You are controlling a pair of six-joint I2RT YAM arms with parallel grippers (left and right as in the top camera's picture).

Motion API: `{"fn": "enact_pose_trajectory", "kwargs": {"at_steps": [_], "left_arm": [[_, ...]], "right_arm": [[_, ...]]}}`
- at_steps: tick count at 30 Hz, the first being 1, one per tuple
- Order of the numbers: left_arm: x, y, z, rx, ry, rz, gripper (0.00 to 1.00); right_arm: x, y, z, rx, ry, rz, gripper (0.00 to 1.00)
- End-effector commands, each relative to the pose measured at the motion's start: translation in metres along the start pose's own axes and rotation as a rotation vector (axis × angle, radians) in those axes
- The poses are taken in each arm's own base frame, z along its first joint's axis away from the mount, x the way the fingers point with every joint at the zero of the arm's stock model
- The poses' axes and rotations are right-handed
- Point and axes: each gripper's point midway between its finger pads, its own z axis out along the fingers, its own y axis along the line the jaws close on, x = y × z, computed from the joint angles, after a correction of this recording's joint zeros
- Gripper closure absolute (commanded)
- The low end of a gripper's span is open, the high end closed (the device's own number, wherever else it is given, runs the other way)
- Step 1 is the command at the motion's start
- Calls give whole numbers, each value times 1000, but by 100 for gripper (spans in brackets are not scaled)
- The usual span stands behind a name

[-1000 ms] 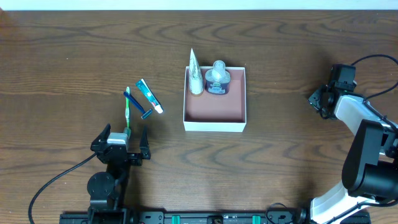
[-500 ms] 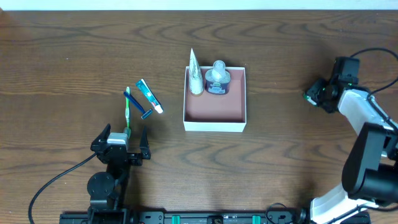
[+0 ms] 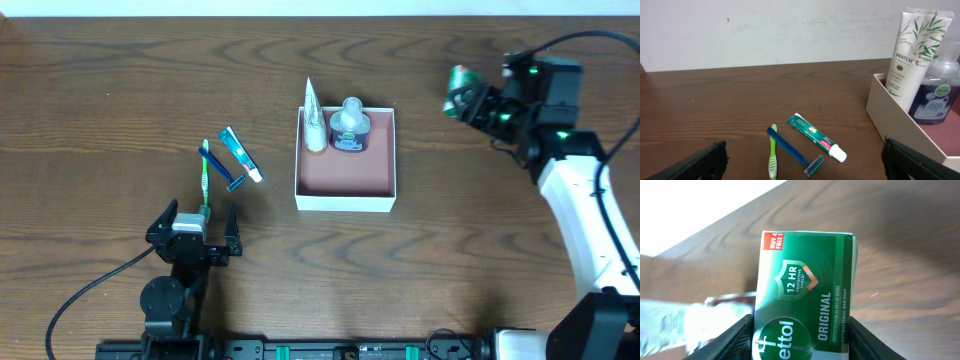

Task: Pack container
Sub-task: 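Carry the Dettol soap box into the box and lower it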

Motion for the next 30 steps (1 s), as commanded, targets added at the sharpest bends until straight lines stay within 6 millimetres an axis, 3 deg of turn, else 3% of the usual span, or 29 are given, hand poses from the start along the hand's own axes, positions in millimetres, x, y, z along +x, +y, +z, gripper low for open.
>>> {"fn": "enact_pose_trajectory", "kwargs": {"at_steps": [1, 9, 17, 30], "left_arm": [[16, -1, 1, 7, 52, -5, 2], [16, -1, 1, 7, 52, -5, 2], [16, -1, 1, 7, 52, -5, 2], [16, -1, 1, 7, 52, -5, 2]], "right_arm": [[16, 32, 8, -68, 52, 6, 48], [47, 68, 26, -71, 93, -51, 48], [69, 72, 53, -10, 121, -28, 51], [104, 61, 94, 23, 219, -28, 52]]}}
